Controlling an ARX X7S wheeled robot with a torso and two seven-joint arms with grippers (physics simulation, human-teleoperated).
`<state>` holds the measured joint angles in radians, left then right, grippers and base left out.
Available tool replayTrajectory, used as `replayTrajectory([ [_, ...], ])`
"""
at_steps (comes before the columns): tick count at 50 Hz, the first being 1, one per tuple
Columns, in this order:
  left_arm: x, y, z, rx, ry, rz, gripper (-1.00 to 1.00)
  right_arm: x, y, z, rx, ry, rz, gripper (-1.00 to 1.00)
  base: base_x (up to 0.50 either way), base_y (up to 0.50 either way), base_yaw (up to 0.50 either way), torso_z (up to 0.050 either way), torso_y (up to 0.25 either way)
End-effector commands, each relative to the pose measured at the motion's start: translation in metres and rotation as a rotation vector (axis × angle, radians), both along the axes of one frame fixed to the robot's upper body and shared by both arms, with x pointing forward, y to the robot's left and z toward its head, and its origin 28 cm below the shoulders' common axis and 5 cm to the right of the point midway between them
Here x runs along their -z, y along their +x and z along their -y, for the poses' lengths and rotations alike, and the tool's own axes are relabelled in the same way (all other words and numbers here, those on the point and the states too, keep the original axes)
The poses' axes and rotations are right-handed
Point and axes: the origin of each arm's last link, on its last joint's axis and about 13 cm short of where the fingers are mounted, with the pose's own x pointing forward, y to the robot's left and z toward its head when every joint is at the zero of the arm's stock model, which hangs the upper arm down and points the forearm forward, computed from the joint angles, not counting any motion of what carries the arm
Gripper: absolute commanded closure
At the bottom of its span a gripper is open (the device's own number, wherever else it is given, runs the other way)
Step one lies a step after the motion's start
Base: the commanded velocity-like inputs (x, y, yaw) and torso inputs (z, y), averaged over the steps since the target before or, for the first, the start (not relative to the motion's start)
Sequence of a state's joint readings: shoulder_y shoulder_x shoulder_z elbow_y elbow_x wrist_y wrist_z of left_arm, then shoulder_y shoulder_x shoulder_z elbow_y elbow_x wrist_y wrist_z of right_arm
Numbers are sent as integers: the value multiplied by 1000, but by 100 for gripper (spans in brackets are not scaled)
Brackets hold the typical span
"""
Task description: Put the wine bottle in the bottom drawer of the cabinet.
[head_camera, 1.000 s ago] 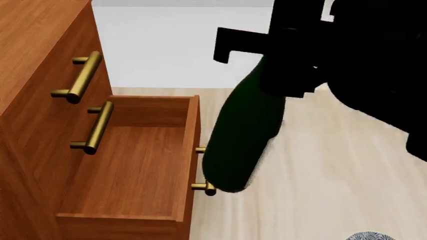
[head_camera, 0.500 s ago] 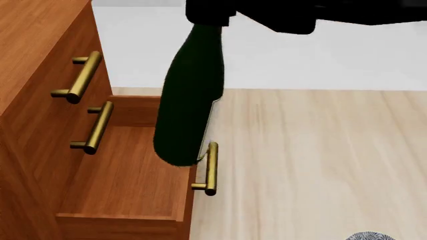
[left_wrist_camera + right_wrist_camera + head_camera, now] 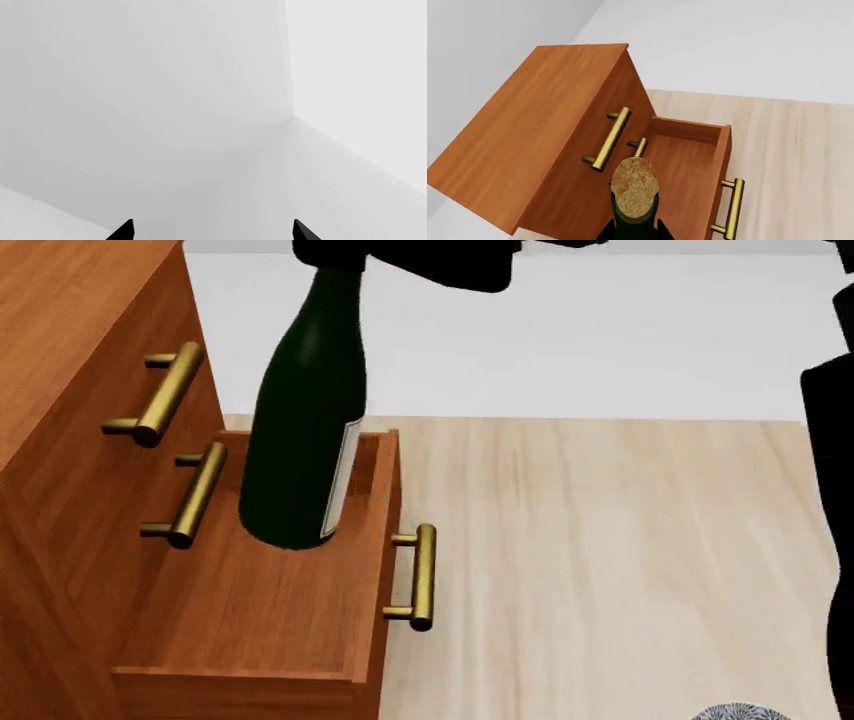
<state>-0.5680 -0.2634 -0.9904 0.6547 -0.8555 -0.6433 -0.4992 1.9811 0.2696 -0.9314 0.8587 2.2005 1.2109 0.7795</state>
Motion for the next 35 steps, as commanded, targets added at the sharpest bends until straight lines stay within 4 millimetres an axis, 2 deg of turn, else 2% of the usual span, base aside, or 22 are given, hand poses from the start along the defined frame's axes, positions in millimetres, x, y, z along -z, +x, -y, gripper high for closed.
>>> replayTrajectory([
  [1,-1,0,0,0,4,-1,-100,11,26,-6,-25,44,-33,100,0,0,0,0,0],
  [10,2,1,0,3,8,-3,-100,24,44,-11,-32,54,-56,100,0,0,0,0,1],
  [22,-2,1,1,5,12,0,-100,45,53,-18,-45,43,-86,100,0,0,0,1,0],
  [35,-2,2,1,12,18,-4,-100,58,59,-26,-88,41,-81,100,0,0,0,0,1],
])
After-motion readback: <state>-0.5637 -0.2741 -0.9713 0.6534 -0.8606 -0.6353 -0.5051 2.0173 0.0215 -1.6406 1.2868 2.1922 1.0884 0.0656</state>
